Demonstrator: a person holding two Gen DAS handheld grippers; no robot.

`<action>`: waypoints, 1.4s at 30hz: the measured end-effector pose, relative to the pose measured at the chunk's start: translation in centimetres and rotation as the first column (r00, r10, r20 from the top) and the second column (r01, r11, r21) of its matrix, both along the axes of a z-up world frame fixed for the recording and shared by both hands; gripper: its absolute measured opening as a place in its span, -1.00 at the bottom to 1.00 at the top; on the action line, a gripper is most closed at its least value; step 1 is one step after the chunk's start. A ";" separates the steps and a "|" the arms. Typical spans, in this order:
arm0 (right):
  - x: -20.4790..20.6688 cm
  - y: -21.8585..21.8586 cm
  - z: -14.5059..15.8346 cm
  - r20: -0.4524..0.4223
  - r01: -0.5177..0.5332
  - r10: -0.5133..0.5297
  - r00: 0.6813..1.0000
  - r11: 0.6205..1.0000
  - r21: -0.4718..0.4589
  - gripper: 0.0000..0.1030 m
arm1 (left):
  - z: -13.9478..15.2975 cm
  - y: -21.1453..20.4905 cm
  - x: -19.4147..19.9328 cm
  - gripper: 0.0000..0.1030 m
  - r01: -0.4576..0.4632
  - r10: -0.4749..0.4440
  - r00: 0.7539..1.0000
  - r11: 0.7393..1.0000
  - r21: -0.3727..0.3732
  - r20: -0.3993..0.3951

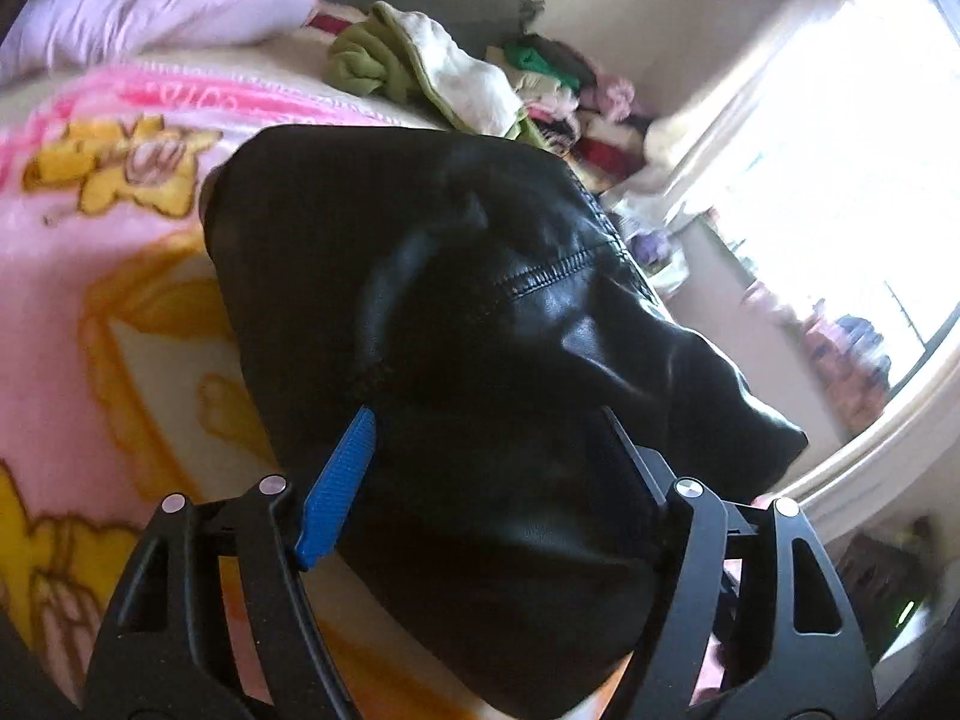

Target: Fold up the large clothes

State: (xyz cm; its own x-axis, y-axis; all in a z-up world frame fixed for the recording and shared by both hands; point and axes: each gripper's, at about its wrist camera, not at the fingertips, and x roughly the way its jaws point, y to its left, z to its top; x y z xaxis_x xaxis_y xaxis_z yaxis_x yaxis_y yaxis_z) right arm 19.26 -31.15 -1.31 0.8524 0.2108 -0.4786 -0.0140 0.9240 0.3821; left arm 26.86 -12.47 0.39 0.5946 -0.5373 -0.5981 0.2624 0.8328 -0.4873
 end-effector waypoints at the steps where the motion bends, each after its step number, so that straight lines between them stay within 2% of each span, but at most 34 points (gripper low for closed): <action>1: 0.4 -1.0 -0.8 -0.061 -0.043 0.048 0.997 0.996 0.082 -0.53 | -0.3 -0.5 -0.1 0.45 -0.007 0.007 1.000 0.999 0.041 0.002; 2: 0.7 -1.6 -1.2 -0.098 -0.079 0.093 0.991 0.987 0.140 -0.42 | -0.5 -0.8 -0.2 0.52 -0.014 0.014 1.000 0.998 0.064 0.002; 3: 0.8 -2.2 -1.2 -0.127 -0.107 0.131 0.983 0.978 0.179 0.23 | -0.6 -1.1 -0.2 0.57 -0.021 0.021 1.000 0.996 0.083 0.005; 5: 0.6 -3.7 0.5 -0.111 -0.100 0.123 0.986 0.976 0.192 0.88 | -0.9 -0.9 0.0 0.58 -0.032 0.032 0.999 0.995 0.092 0.007; 6: 0.5 -4.9 2.0 -0.066 -0.101 0.117 0.991 0.972 0.210 0.87 | -0.9 -0.8 0.1 0.58 -0.029 0.028 1.000 0.995 0.090 0.010; 7: 1.0 -5.8 3.3 -0.055 -0.096 0.110 0.992 0.973 0.211 0.88 | -0.9 -0.9 0.1 0.58 -0.031 0.030 0.999 0.995 0.099 0.015; 8: 2.3 -6.7 4.8 -0.069 -0.089 0.105 0.992 0.976 0.199 0.88 | -0.8 -1.0 0.1 0.58 -0.034 0.032 0.999 0.994 0.107 0.020; 10: 5.3 -7.4 6.7 -0.131 -0.148 0.175 0.976 0.970 0.192 0.88 | -0.8 -1.0 -0.3 0.58 -0.037 0.034 0.999 0.993 0.111 0.025; 11: 8.0 -7.1 7.3 -0.198 -0.198 0.233 0.952 0.963 0.183 0.88 | -0.8 -1.2 -0.1 0.58 -0.037 0.034 0.999 0.993 0.113 0.027; 13: 11.5 -5.9 7.5 -0.299 -0.241 0.276 0.913 0.959 0.150 0.88 | -0.7 -1.0 -0.3 0.58 -0.034 0.032 0.999 0.993 0.110 0.026; 16: 15.3 -3.1 6.7 -0.439 -0.300 0.308 0.844 0.950 0.090 0.88 | -0.6 -1.2 -0.4 0.58 -0.026 0.023 0.999 0.993 0.115 0.025; 17: 16.0 -1.8 6.4 -0.472 -0.351 0.343 0.812 0.933 0.073 0.86 | -0.5 -1.2 -0.5 0.58 -0.024 0.021 0.999 0.993 0.114 0.026; 18: 15.8 -0.2 5.9 -0.497 -0.394 0.367 0.786 0.917 0.054 0.72 | -0.5 -1.2 -0.5 0.58 -0.023 0.020 0.999 0.993 0.115 0.027; 19: 15.3 0.8 5.7 -0.506 -0.422 0.378 0.775 0.906 0.030 0.11 | -0.4 -1.2 -0.5 0.58 -0.021 0.018 0.999 0.993 0.119 0.028; 21: 14.3 2.8 6.2 -0.490 -0.455 0.368 0.790 0.888 -0.068 -0.38 | -0.2 -1.2 -0.7 0.58 -0.004 0.000 1.000 0.994 0.111 0.030; 22: 13.9 3.4 6.7 -0.466 -0.461 0.372 0.803 0.883 -0.090 -0.49 | 0.2 -0.8 -1.0 0.59 0.002 -0.006 0.999 0.996 0.089 0.042; 24: 12.4 3.9 8.8 -0.387 -0.481 0.398 0.832 0.865 -0.143 -0.52 | 1.0 -0.1 -1.3 0.64 -0.002 -0.002 0.998 0.998 0.062 0.060; 25: 11.7 3.4 10.0 -0.337 -0.472 0.403 0.851 0.868 -0.152 -0.53 | 1.7 0.5 -1.5 0.63 -0.016 0.011 0.997 0.998 0.062 0.075; 28: 11.3 0.7 10.9 -0.266 -0.416 0.358 0.895 0.885 -0.210 -0.53 | 2.4 1.3 -1.5 0.65 -0.029 0.026 0.997 0.999 0.031 0.078; 31: 13.6 -2.9 8.2 -0.312 -0.368 0.312 0.898 0.919 -0.142 -0.53 | 1.1 0.8 -0.6 0.65 -0.018 0.017 1.000 0.999 0.039 0.025; 33: 14.6 -5.5 4.9 -0.350 -0.340 0.296 0.889 0.938 -0.071 -0.45 | -0.3 0.3 0.0 0.66 0.003 -0.002 1.000 0.999 0.044 -0.027; 36: 15.6 -6.8 0.9 -0.408 -0.307 0.266 0.873 0.951 -0.037 -0.07 | -2.5 -0.6 0.7 0.81 0.036 -0.033 0.994 0.999 0.025 -0.109; 40: 15.8 -8.5 -1.6 -0.426 -0.266 0.248 0.870 0.964 0.018 0.47 | -3.5 -0.5 1.2 0.84 0.042 -0.046 0.988 0.999 -0.030 -0.146; 42: 16.1 -9.4 -2.5 -0.442 -0.243 0.241 0.864 0.968 0.053 0.64 | -3.6 -0.5 1.2 0.84 0.048 -0.052 0.988 0.998 -0.032 -0.143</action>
State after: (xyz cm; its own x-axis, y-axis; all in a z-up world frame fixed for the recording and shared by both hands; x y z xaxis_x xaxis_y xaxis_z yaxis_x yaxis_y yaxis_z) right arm 35.36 -40.59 -3.78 0.4738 0.3801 -0.7944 -0.0684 0.9152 0.3972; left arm 28.10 -13.01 -3.21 0.4755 -0.5820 -0.6597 0.2289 0.8059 -0.5460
